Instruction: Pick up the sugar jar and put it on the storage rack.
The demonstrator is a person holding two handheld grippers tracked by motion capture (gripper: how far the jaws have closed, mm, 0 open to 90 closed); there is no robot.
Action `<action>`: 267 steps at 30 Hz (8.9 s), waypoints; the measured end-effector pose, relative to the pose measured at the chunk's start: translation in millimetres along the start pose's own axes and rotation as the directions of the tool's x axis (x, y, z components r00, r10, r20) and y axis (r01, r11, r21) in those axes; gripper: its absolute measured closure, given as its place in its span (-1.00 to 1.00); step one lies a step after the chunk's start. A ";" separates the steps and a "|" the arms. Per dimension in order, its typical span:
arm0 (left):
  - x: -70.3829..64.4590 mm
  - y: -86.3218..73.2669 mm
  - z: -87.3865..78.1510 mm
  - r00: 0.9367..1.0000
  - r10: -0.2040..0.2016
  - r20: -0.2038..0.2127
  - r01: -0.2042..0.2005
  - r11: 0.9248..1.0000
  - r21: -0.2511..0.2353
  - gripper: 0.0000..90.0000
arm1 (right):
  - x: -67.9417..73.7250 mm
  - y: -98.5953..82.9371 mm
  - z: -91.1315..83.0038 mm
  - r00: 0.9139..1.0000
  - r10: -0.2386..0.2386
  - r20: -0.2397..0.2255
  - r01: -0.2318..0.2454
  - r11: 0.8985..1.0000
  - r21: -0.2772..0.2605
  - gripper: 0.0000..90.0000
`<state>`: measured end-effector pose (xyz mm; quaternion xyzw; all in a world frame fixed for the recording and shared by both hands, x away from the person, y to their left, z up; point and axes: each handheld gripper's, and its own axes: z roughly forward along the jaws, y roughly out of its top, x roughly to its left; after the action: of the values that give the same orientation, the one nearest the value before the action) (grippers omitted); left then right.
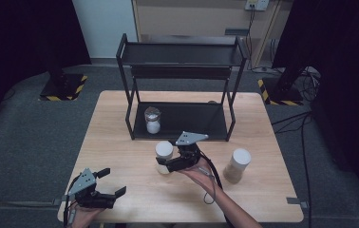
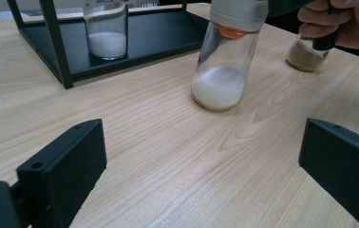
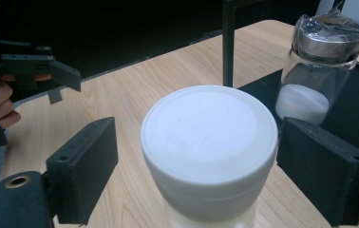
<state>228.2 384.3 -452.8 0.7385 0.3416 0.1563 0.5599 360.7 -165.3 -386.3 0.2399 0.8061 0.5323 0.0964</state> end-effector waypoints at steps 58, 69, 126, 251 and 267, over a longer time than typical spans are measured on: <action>-0.1 0.1 0.0 1.000 0.006 0.003 -0.006 1.000 0.000 -0.98 | -15.3 43.3 -11.0 0.986 -0.035 0.166 0.036 0.999 -0.005 -0.26; 0.0 0.2 0.0 1.000 0.006 0.004 -0.006 1.000 0.002 -0.98 | -27.1 56.7 -6.2 0.972 -0.016 0.235 0.018 1.000 -0.006 -0.26; 1.1 -1.1 -0.2 1.000 0.007 0.007 -0.007 1.000 -0.003 -0.98 | -60.4 57.7 51.0 0.882 0.127 0.455 -0.142 0.990 -0.001 -0.26; -0.4 0.2 0.8 0.999 0.033 0.026 -0.033 0.999 -0.005 -0.97 | 55.9 -40.1 -220.5 0.903 0.070 0.424 0.002 0.986 -0.168 -0.81; -0.6 0.5 1.2 0.999 0.039 0.031 -0.039 0.999 -0.004 -0.97 | 58.5 -88.9 -233.2 0.883 0.127 0.452 -0.052 0.983 -0.173 -0.81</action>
<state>228.7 382.9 -452.6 0.7464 0.3182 0.1561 0.5633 189.0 -354.3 -364.1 0.3881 0.7041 0.5254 0.2786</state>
